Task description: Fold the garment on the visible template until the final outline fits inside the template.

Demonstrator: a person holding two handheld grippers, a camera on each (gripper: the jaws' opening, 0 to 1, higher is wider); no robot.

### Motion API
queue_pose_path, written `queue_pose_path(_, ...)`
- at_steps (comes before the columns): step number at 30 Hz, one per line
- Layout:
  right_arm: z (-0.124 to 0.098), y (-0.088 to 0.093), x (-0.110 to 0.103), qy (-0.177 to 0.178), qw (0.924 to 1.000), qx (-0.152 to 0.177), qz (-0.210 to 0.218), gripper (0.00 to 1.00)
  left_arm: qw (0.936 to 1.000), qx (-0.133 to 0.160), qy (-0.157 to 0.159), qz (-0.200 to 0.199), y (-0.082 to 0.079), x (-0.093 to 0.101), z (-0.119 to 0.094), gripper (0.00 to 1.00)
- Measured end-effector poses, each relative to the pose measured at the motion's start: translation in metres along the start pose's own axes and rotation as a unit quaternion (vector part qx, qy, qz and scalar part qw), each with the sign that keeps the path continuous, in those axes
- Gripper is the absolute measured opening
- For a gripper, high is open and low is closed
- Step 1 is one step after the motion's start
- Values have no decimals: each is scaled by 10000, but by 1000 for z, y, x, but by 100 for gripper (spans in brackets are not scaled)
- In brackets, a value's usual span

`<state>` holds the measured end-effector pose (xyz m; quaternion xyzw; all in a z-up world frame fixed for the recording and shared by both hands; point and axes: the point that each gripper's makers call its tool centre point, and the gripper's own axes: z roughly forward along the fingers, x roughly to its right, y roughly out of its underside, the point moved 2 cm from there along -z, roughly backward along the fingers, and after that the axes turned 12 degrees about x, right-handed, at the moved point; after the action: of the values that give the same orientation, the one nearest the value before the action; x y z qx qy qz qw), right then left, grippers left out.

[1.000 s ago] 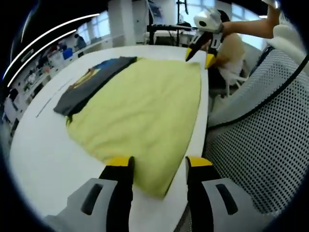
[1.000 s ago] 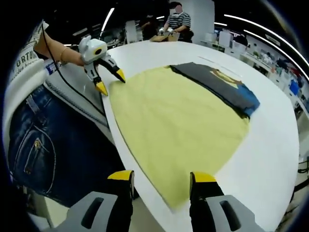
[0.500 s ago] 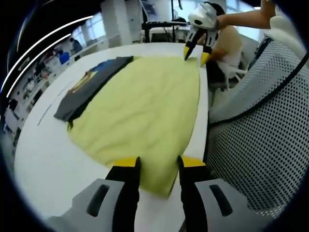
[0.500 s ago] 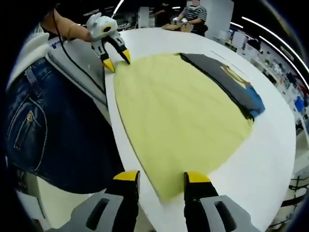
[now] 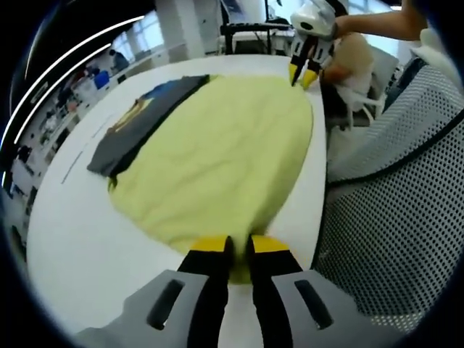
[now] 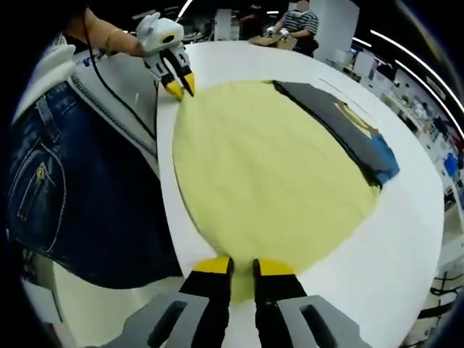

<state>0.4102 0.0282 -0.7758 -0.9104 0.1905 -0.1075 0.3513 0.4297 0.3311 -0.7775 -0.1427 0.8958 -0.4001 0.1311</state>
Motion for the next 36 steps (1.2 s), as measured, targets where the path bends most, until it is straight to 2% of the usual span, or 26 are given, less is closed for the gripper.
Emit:
queue_pose_path(5, 0, 0, 4, 52, 10000, 15, 74, 0, 10000, -4, 4, 43, -1, 0, -1, 1)
queue_pose_path(20, -14, -12, 3, 85, 9995, 121, 290, 0, 9991, 223, -30, -367, -15, -3, -15, 0)
queue_pose_path(23, -17, -15, 1, 85, 9995, 130, 266, 0, 9982, 282, -27, -538, -17, -3, -19, 0)
queue_pose_path(31, -25, -26, -7, 10, 9993, 193, 334, 0, 9969, 327, -127, -698, -24, -4, -31, 0)
queue_pose_path(36, -30, -34, -8, 35, 9990, 221, 397, 0, 9974, 367, -248, -560, -30, -5, -37, 0)
